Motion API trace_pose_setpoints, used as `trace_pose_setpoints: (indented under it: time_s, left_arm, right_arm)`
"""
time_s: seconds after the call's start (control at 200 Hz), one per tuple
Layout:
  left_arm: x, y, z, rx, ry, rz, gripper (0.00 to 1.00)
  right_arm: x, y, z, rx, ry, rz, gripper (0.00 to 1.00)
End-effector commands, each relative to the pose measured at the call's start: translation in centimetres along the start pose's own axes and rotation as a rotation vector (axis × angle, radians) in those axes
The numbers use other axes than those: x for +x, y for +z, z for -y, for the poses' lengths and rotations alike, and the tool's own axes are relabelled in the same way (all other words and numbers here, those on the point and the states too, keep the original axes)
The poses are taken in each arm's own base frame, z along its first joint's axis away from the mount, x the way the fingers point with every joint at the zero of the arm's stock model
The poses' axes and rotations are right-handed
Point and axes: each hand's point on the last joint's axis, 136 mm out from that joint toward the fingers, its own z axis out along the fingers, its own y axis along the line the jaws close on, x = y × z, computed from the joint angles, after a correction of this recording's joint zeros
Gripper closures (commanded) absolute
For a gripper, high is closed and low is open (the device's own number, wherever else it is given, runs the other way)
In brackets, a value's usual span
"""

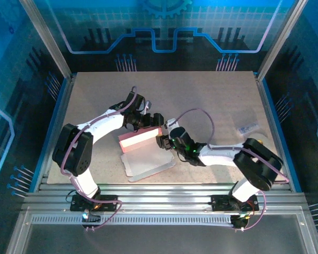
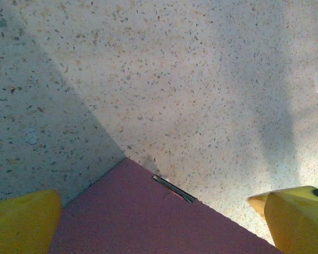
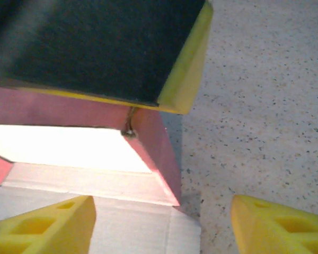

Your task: Fold the paper box

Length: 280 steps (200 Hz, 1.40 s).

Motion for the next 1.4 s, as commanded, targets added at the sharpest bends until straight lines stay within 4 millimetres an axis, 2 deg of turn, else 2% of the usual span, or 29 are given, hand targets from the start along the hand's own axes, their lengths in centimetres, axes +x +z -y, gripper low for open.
trace_pose_setpoints:
  time_s: [0.0,0.21,0.425,0.475,0.806,1.006,1.231,1.396]
  left_arm:
    - [-0.3,-1.3,0.7,-0.002,0.045,-0.003,0.01]
    - [-0.9,-3.0,2.2,0.033,0.144,0.028,0.01]
    - [-1.4,-4.2,3.9,0.084,0.245,0.048,0.01]
    - [-1.4,-4.5,4.4,0.103,0.276,0.048,0.01]
    - [0.2,-5.8,5.8,0.056,0.477,-0.086,0.02]
    - [1.5,-4.7,5.4,-0.042,0.576,-0.209,0.03]
    - [1.7,-2.7,4.0,-0.182,0.648,-0.282,0.05]
    - [1.8,-1.8,3.8,-0.211,0.664,-0.305,0.14]
  right_arm:
    - [0.4,-1.8,0.1,-0.048,0.015,-0.024,0.26]
    - [0.5,-5.9,2.5,-0.031,0.071,-0.069,0.2]
    - [-0.2,-9.5,3.8,-0.055,0.121,-0.081,0.06]
    - [-0.2,-10.1,4.0,-0.056,0.121,-0.085,0.0]
    - [-0.9,-13.6,3.1,-0.137,0.097,-0.101,0.0]
    - [0.1,-14.5,3.2,-0.145,0.071,-0.127,0.0]
    - [0.8,-15.2,3.6,-0.141,0.08,-0.142,0.0]
    - [1.3,-15.1,3.9,-0.132,0.098,-0.146,0.0]
